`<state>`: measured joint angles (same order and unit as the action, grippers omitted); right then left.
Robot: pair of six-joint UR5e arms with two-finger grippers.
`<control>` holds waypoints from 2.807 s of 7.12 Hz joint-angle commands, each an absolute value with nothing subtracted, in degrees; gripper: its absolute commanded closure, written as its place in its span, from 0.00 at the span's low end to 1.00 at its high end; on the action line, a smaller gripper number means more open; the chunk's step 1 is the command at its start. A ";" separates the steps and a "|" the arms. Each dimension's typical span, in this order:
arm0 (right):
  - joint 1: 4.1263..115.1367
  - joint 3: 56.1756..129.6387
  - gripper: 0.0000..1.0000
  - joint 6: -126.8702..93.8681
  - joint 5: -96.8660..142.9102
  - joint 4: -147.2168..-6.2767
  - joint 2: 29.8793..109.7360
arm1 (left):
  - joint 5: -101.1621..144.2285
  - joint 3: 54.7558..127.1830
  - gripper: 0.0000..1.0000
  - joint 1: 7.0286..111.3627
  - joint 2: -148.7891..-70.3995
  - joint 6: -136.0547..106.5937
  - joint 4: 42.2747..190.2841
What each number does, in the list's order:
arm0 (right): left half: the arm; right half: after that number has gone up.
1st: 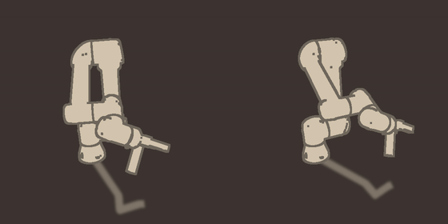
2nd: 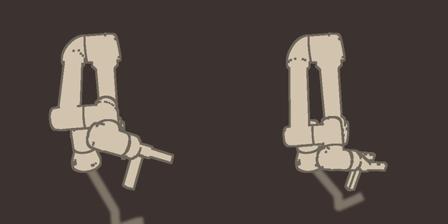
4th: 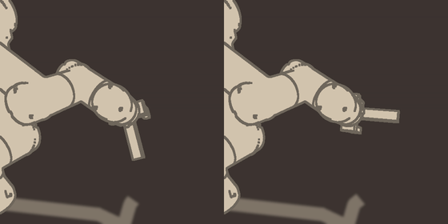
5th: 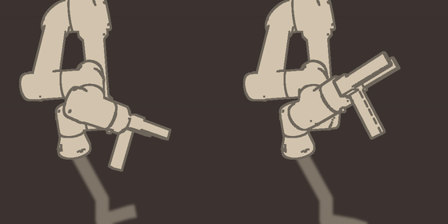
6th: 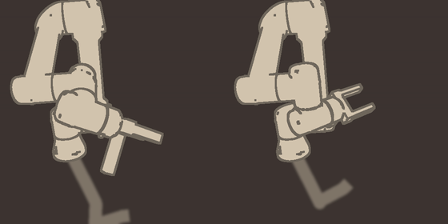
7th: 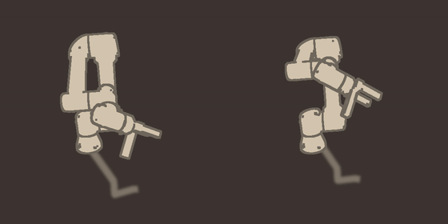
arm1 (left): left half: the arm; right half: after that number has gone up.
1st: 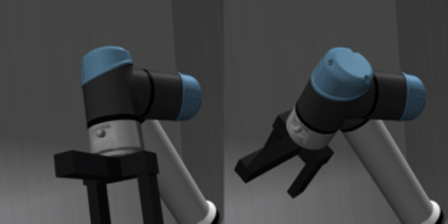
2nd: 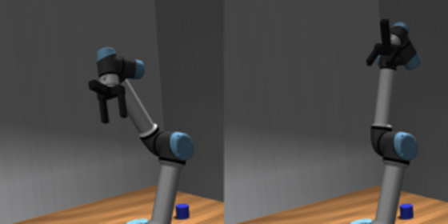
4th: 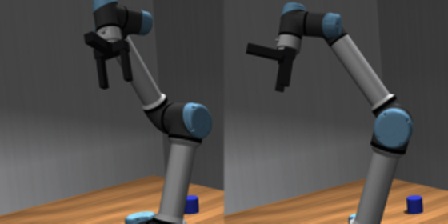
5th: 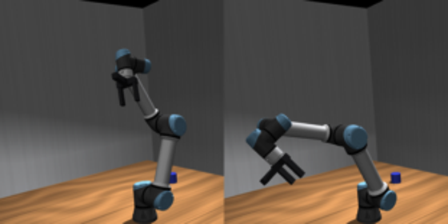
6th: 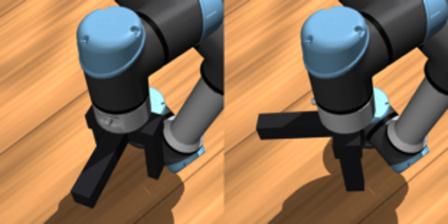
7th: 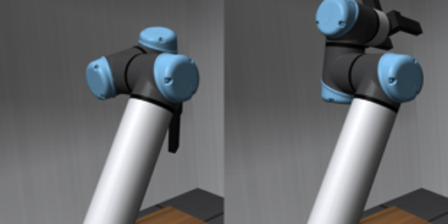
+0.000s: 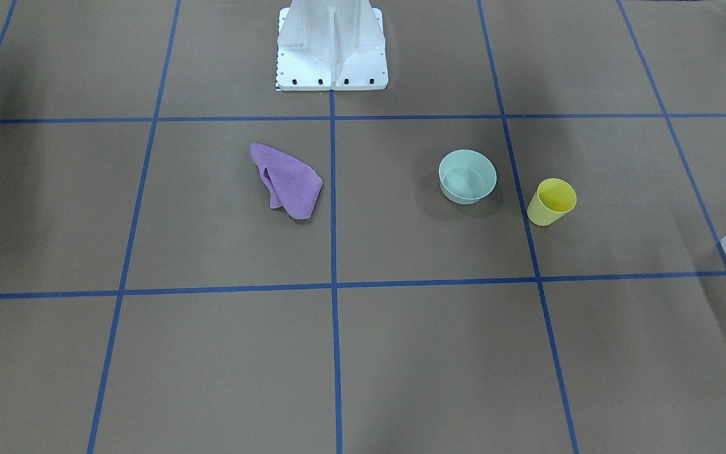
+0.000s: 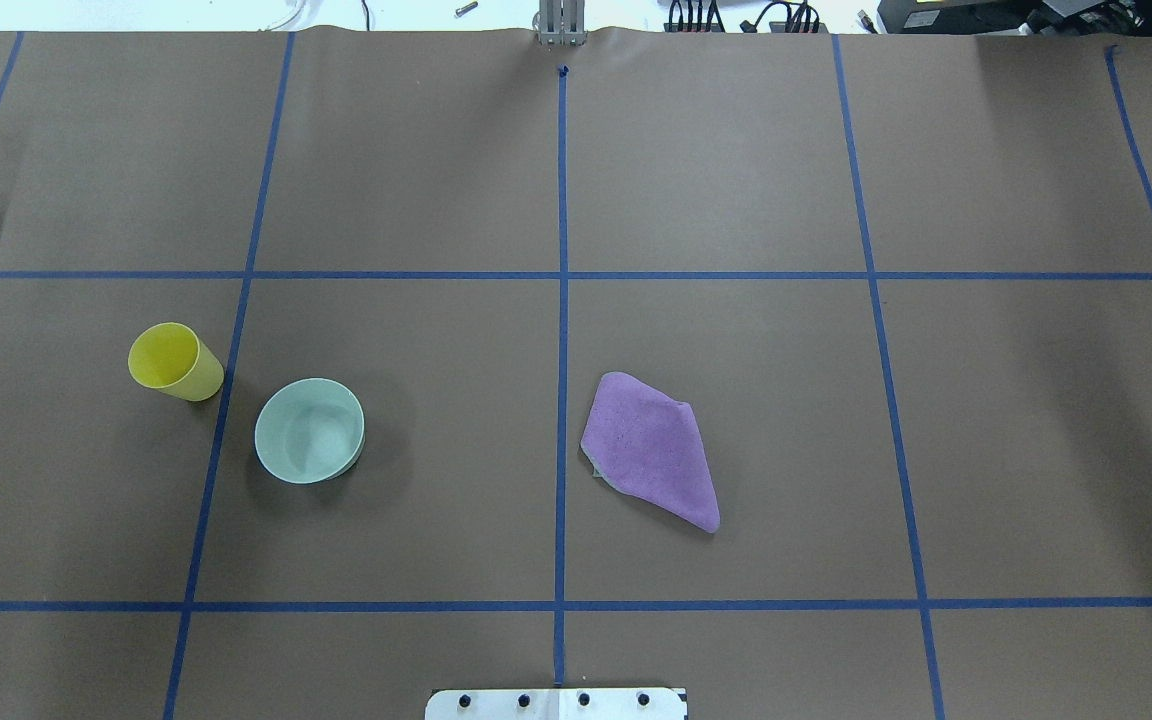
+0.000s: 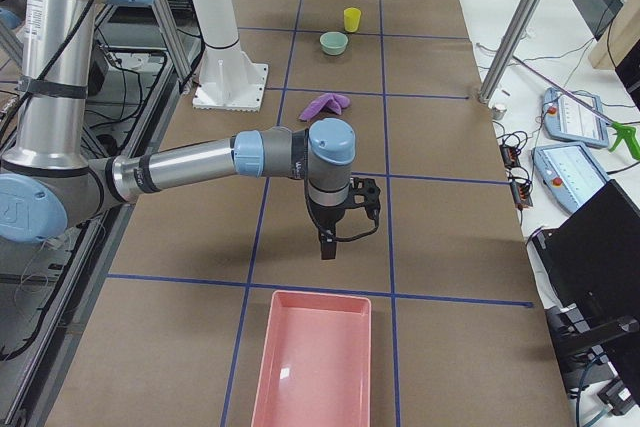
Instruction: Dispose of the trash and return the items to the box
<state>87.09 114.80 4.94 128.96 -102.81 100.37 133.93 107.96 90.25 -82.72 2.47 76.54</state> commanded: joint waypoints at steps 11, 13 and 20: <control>66.92 121.11 0.00 -25.63 128.08 -96.42 90.62 | 133.68 108.90 0.01 67.55 -90.00 -23.85 95.86; 62.34 121.03 0.00 -31.25 124.56 -96.42 88.35 | 130.71 108.20 0.01 60.24 -90.70 -32.29 100.00; 57.92 120.94 0.00 -36.21 121.82 -96.42 85.25 | 129.73 97.12 0.94 51.43 -97.74 -43.86 110.39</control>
<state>58.08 121.02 -36.19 121.83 -96.42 85.27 129.82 97.61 52.63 -97.73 -43.78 110.33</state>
